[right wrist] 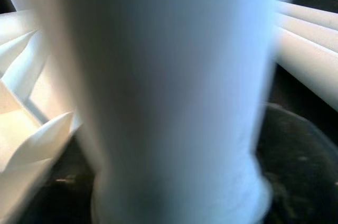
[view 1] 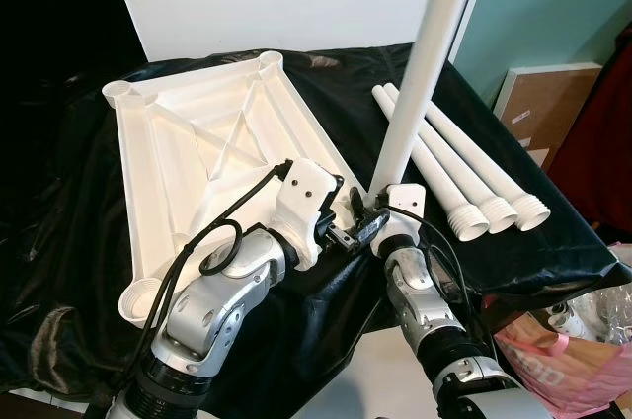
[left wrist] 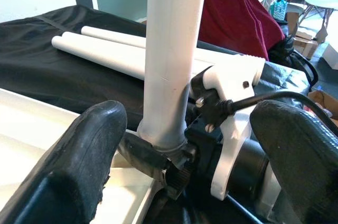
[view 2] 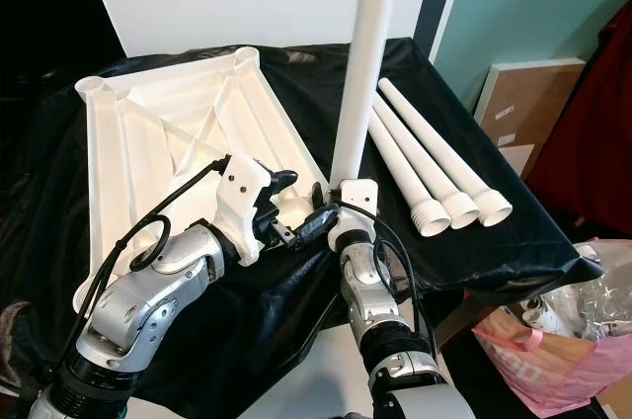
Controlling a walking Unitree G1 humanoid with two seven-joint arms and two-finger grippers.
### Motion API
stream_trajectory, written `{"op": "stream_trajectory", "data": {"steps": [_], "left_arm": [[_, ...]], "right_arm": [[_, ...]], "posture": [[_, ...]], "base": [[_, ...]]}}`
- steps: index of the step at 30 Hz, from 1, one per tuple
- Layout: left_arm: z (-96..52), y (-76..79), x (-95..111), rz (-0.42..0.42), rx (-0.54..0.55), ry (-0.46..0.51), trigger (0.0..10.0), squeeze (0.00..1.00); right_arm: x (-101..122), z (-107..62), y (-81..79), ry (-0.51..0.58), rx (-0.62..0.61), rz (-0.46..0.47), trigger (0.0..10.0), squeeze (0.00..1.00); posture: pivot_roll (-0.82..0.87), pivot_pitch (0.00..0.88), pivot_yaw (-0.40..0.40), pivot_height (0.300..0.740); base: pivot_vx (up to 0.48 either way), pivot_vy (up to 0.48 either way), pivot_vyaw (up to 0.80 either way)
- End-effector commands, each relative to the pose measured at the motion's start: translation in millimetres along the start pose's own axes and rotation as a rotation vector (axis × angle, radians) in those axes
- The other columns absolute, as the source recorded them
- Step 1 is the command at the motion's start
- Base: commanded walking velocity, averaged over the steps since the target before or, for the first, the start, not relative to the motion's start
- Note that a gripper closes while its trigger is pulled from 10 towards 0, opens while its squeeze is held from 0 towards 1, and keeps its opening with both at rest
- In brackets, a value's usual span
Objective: Building children table
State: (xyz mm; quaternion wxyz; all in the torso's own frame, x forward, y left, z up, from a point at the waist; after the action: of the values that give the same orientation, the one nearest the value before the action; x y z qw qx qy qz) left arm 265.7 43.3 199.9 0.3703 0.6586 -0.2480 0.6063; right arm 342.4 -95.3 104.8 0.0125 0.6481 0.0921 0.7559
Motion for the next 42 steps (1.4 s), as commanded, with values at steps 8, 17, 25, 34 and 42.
{"op": "stream_trajectory", "data": {"steps": [8,17,25,34,42], "left_arm": [[1.4,2.0,-3.2,-0.002,-0.011,-0.014,10.0,0.00],[1.5,0.7,-11.1,0.005,-0.014,-0.045,10.0,0.00],[0.0,-2.1,-21.8,0.049,-0.007,-0.099,10.0,0.00],[-1.0,-4.0,-31.9,0.064,0.006,-0.131,10.0,0.00],[-3.4,-6.4,-31.8,0.072,0.014,-0.132,10.0,0.00]], "right_arm": [[10.3,-1.6,11.5,0.108,0.160,-0.030,10.0,0.00],[17.8,0.2,22.9,0.163,0.344,-0.069,10.0,0.00],[21.2,9.5,32.6,0.150,0.472,-0.131,10.0,0.00],[19.0,17.8,36.0,0.105,0.524,-0.141,0.0,0.00],[12.0,16.8,38.3,0.068,0.516,-0.121,1.8,0.00]], "posture": [[0.02,0.055,-0.045,0.740],[0.02,0.052,-0.043,0.740],[0.02,0.052,-0.041,0.740],[0.02,0.044,-0.040,0.740],[0.02,0.038,-0.038,0.740]], "base": [[0.000,0.000,0.00],[0.000,0.000,0.00],[0.000,0.000,0.00],[0.000,0.000,0.00],[0.000,0.000,0.00]]}}
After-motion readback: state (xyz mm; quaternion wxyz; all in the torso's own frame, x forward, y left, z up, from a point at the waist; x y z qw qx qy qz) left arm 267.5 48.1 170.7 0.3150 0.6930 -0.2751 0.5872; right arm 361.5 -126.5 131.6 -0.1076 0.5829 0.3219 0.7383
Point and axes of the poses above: a point about 5 cm out from each wrist's last joint towards the gripper, its own z axis pointing out of the wrist towards the gripper, its own x axis along the axis of the wrist's last joint, y = z × x, the point moved 1 cm from there along z, pointing out of the wrist towards the gripper, and after that the axes turned 15 degrees about -z, right-handed, at the moved point
